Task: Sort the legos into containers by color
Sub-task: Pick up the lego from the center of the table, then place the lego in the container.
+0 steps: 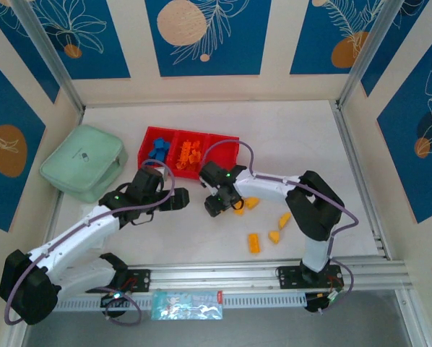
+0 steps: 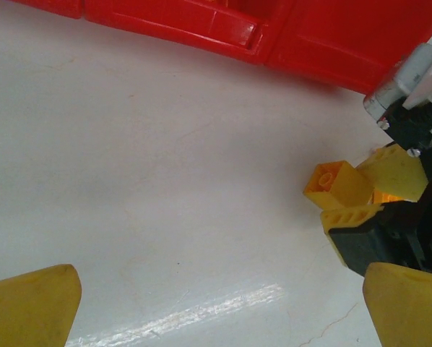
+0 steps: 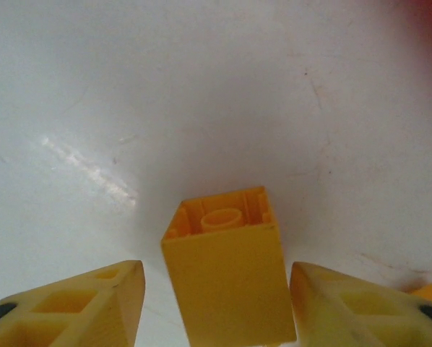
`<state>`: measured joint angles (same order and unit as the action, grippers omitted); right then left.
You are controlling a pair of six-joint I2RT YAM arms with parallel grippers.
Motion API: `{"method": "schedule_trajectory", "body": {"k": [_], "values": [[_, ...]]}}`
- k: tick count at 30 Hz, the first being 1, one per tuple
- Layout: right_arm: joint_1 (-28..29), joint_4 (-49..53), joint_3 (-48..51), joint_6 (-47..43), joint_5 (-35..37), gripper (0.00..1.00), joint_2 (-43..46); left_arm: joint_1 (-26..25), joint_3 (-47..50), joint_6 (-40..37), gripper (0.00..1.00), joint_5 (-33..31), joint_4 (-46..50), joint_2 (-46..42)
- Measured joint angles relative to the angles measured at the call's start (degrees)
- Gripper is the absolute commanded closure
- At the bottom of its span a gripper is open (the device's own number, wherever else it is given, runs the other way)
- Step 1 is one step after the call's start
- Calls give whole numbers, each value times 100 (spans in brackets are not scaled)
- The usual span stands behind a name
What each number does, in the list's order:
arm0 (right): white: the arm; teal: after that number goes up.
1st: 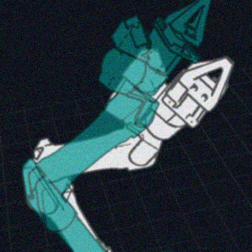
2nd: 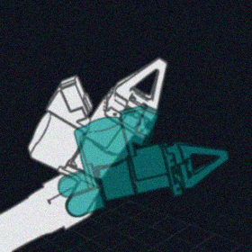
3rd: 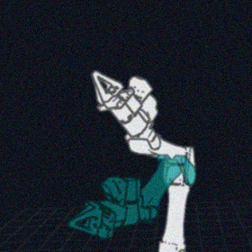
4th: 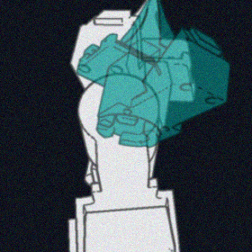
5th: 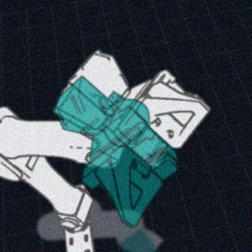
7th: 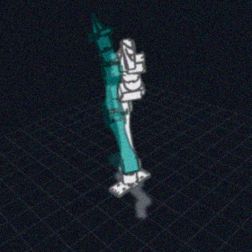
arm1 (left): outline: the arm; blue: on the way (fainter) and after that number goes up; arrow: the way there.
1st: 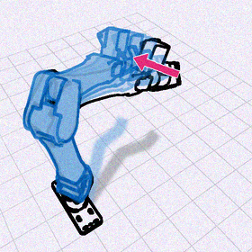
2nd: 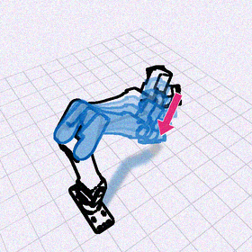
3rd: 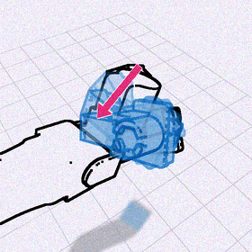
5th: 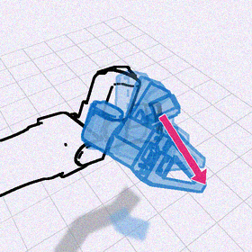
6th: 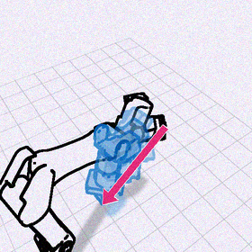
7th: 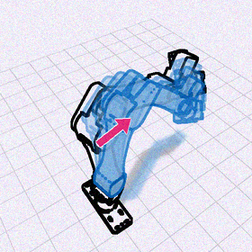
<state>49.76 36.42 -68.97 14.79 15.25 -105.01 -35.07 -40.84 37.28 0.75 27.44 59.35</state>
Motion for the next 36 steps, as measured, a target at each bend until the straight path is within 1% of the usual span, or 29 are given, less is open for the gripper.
{"method": "schedule_trajectory", "body": {"k": [3,6,11,17,21,24,28,34,36], "values": [[0,7,-79,-20,33,55,-133,0,0,0,1,-44,0,0],[0,28,-127,-35,55,63,-166,0,-2,-2,1,-83,0,0],[-7,55,-247,-26,83,70,-151,0,-2,-4,1,-105,2,0],[-205,308,-501,28,-50,69,201,0,-81,-44,1,-105,24,11],[-649,378,-1012,210,-68,69,356,0,-385,-151,1,-127,-4,186],[-988,409,-1453,361,-90,70,313,2,-632,-208,1,-155,-90,411],[-1307,490,-2210,503,-57,69,-118,9,-909,-321,1,-249,-216,734],[-1390,503,-3023,542,155,69,-1093,57,-1207,-372,1,-299,-431,1182],[-1423,522,-3209,542,229,66,-1386,68,-1250,-396,1,-297,-483,1281]]}}
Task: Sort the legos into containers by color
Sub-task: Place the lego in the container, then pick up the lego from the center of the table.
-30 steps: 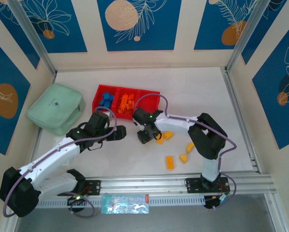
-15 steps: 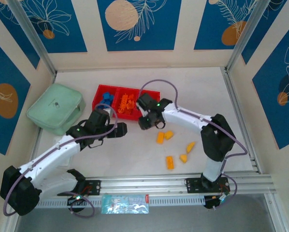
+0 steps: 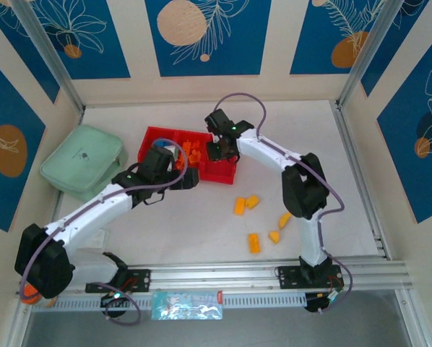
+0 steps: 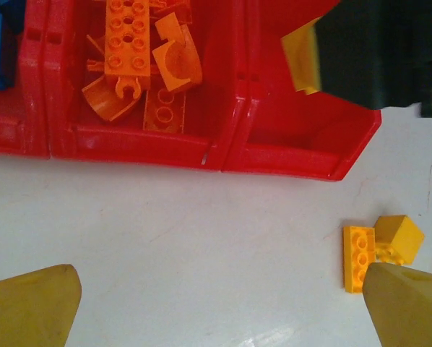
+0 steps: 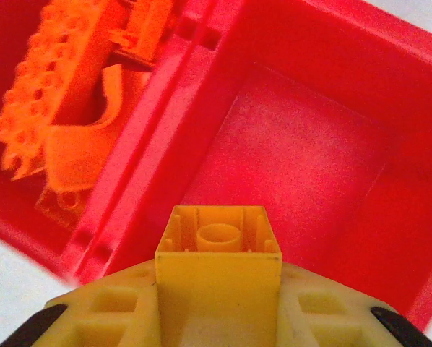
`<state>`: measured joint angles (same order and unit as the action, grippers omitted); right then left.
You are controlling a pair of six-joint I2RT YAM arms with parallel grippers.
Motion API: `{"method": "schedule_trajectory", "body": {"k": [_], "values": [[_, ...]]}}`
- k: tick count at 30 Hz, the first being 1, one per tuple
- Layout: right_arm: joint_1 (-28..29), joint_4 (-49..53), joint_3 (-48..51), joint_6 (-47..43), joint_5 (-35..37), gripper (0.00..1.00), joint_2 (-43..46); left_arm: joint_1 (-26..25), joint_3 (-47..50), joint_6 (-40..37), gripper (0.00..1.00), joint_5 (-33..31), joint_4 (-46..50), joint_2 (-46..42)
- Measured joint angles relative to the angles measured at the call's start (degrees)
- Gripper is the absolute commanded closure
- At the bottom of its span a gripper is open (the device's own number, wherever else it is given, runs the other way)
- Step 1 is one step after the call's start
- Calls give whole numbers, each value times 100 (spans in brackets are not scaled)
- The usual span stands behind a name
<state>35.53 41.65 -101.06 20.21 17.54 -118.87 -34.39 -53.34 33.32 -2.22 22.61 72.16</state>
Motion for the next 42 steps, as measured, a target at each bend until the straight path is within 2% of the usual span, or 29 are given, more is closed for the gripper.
{"method": "schedule_trajectory", "body": {"k": [4,7,14,22,28,36,42], "values": [[-103,11,-299,-28,94,52,-389,15,-57,-39,1,-4,-59,120],[-146,33,-544,-57,164,48,-490,26,-79,-44,1,-2,-76,166],[-127,-81,-555,-68,151,47,-280,39,-79,-63,1,-2,-59,151],[-28,-133,881,61,-98,38,1303,28,-55,-81,1,133,-28,-245],[-33,-85,2382,343,15,33,2514,-232,225,-52,1,232,-11,-420],[-289,-24,4057,1443,68,26,3220,-903,549,199,1,225,-87,-413],[-286,-234,4551,2507,66,27,3215,-1117,560,339,1,216,-321,-107]]}}
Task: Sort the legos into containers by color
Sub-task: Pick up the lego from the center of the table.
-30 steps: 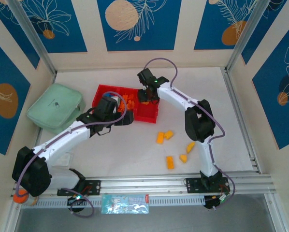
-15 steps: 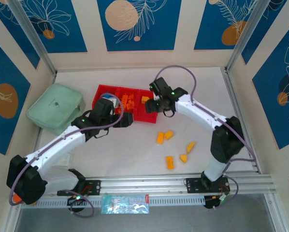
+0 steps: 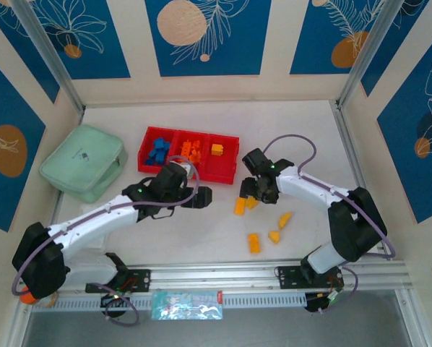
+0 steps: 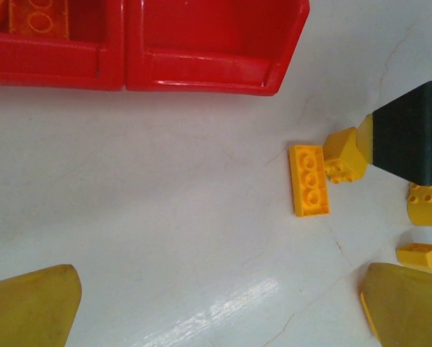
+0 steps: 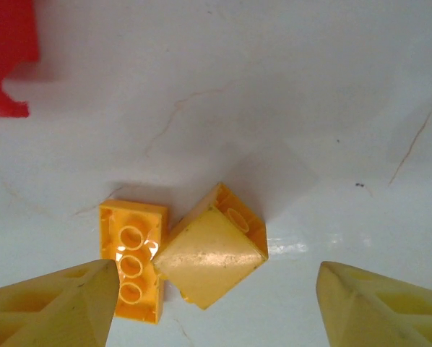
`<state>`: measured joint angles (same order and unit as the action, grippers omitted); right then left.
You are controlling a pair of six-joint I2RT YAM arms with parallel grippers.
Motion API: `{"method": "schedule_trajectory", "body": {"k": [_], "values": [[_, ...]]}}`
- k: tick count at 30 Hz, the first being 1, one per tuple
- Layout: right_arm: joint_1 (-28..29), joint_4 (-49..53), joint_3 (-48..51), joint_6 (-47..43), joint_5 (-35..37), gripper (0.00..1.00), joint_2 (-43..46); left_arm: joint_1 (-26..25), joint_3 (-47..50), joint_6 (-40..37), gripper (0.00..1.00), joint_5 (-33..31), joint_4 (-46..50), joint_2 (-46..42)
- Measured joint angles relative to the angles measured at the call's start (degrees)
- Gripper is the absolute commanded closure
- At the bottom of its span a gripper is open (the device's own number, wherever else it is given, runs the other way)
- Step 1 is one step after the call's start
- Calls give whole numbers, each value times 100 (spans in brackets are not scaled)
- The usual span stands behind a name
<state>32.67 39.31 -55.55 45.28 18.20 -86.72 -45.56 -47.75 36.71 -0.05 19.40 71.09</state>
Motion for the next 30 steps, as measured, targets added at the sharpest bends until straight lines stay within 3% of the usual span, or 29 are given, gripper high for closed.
{"method": "schedule_trajectory", "body": {"k": [5,12,25,30], "values": [[24,-264,35,590,4,28,-221,-92,-33,37,1,4,-55,267],[33,-393,127,946,7,41,-428,-114,-170,37,1,2,-63,404],[33,-389,376,894,7,68,-393,-120,-197,33,1,2,-52,415],[70,-111,232,656,157,71,-223,-120,-227,28,1,-2,15,382]]}}
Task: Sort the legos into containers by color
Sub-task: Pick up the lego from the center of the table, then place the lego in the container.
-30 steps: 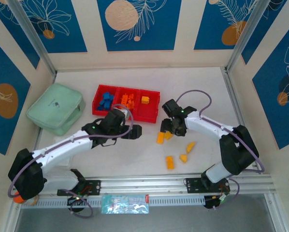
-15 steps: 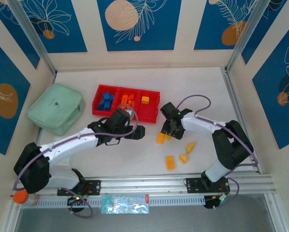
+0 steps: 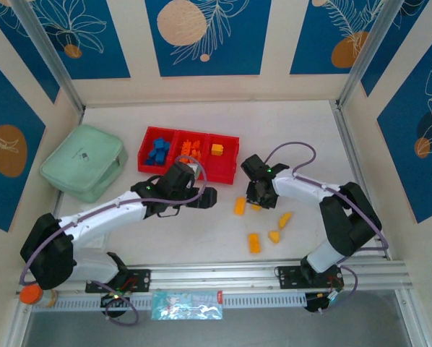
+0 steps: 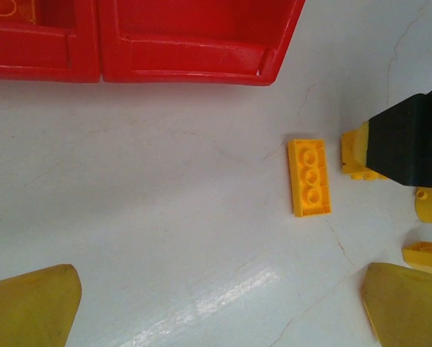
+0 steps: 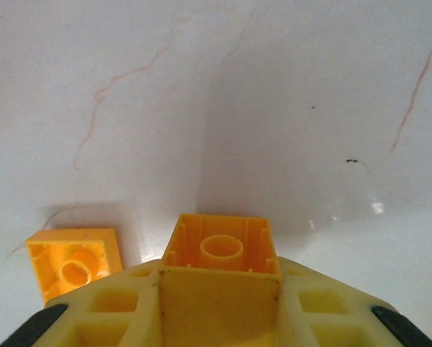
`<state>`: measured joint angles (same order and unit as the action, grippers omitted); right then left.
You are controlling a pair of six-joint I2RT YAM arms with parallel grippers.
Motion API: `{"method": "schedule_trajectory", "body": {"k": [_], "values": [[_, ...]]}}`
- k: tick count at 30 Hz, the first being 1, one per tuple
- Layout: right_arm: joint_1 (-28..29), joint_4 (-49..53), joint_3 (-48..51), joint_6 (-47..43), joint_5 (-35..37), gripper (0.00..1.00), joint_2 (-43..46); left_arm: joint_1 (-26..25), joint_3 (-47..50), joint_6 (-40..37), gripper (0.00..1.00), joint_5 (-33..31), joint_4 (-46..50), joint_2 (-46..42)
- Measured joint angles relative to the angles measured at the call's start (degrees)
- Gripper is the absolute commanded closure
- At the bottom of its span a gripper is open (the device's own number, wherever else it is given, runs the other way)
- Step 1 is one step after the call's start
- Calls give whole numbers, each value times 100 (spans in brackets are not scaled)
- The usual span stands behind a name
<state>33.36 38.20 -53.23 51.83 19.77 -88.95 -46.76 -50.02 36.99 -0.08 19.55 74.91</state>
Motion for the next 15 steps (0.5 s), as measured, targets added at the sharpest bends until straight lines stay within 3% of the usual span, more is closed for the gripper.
{"method": "schedule_trajectory", "body": {"k": [8,15], "values": [[546,603,-1432,-511,402,70,186,44,-61,-136,1,-289,417,-566],[638,710,-2896,-844,424,70,-892,455,-90,-214,1,-511,802,-872]]}}
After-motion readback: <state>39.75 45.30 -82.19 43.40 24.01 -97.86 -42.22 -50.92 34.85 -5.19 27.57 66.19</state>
